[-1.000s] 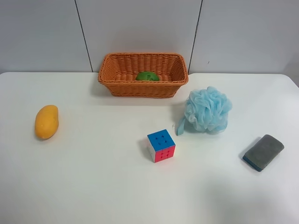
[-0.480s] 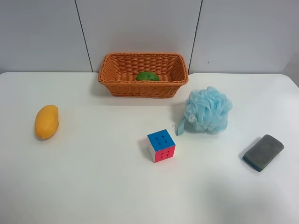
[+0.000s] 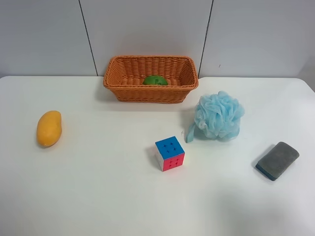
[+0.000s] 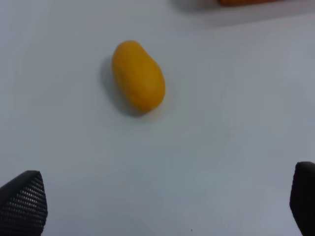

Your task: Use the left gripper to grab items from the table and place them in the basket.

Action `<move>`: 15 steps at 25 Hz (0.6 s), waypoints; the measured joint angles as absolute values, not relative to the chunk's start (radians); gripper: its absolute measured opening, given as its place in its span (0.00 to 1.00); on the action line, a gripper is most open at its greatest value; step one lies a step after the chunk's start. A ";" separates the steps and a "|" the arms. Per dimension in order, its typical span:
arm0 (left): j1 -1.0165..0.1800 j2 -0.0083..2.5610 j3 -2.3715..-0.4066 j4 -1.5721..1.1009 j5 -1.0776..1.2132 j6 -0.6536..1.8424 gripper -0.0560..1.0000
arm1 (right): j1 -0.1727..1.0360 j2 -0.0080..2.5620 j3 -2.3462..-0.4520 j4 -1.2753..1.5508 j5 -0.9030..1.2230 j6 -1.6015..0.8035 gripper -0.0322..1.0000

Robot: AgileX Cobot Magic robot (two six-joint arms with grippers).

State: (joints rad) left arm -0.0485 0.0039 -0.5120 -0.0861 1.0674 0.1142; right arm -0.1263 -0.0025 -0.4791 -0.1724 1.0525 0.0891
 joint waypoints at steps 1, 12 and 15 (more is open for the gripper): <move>-0.046 -0.002 -0.512 -0.086 1.067 0.114 0.99 | -0.126 -0.002 -0.479 -0.172 1.053 0.089 0.99; -0.042 -0.005 -0.512 -0.087 1.067 0.114 0.99 | -0.126 -0.002 -0.479 -0.172 1.053 0.089 0.99; -0.042 -0.005 -0.512 -0.087 1.067 0.114 0.99 | -0.126 -0.002 -0.479 -0.172 1.053 0.089 0.99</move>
State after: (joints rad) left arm -0.0416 -0.0049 -0.5120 -0.0873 1.0674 0.1142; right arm -0.1263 -0.0025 -0.4791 -0.1724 1.0525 0.0891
